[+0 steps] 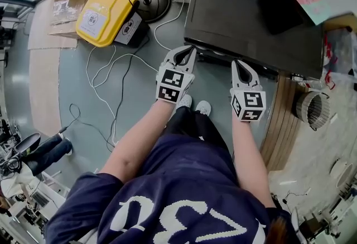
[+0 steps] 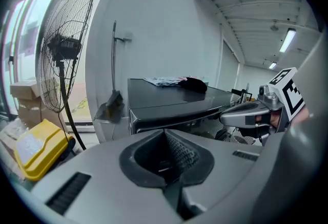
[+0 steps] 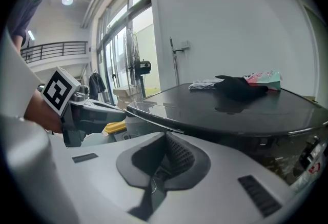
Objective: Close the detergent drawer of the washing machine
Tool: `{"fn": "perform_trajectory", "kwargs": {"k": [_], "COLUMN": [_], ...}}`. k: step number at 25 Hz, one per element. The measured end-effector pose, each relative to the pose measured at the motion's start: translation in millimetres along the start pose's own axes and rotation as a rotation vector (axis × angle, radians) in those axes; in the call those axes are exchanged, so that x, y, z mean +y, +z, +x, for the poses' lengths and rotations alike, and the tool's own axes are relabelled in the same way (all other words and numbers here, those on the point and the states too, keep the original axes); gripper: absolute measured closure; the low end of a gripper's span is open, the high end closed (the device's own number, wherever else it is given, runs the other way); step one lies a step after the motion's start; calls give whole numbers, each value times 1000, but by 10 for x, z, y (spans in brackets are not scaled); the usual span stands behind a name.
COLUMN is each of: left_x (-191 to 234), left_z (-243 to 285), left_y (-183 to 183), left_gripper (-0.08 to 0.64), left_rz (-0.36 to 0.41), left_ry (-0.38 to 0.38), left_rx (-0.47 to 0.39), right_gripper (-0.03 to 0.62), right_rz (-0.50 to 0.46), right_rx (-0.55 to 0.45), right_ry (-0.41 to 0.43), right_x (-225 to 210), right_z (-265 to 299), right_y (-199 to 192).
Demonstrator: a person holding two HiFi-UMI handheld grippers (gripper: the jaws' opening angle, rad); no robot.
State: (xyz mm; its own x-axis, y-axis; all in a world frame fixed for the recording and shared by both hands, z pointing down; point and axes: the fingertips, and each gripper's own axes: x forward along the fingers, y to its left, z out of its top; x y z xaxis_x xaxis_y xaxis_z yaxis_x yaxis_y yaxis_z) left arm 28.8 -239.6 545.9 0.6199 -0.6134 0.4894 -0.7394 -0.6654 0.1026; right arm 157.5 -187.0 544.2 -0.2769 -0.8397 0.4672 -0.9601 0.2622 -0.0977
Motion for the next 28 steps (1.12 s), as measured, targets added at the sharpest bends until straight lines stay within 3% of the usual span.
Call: {"fn": "perform_trajectory", "kwargs": {"k": [24, 28], "left_x": [49, 13], "left_z": [101, 7], "left_y": [61, 103], "left_gripper": [541, 541], "left_rz": [-13, -1], "left_ry": [6, 4], "left_rx": [0, -10], "right_gripper": [577, 577], "right_rz": [-10, -4], "right_rx": [-12, -63], "right_ry": [-16, -14], "right_x": [-50, -39], "right_z": [98, -50], "right_y": [39, 163]}}
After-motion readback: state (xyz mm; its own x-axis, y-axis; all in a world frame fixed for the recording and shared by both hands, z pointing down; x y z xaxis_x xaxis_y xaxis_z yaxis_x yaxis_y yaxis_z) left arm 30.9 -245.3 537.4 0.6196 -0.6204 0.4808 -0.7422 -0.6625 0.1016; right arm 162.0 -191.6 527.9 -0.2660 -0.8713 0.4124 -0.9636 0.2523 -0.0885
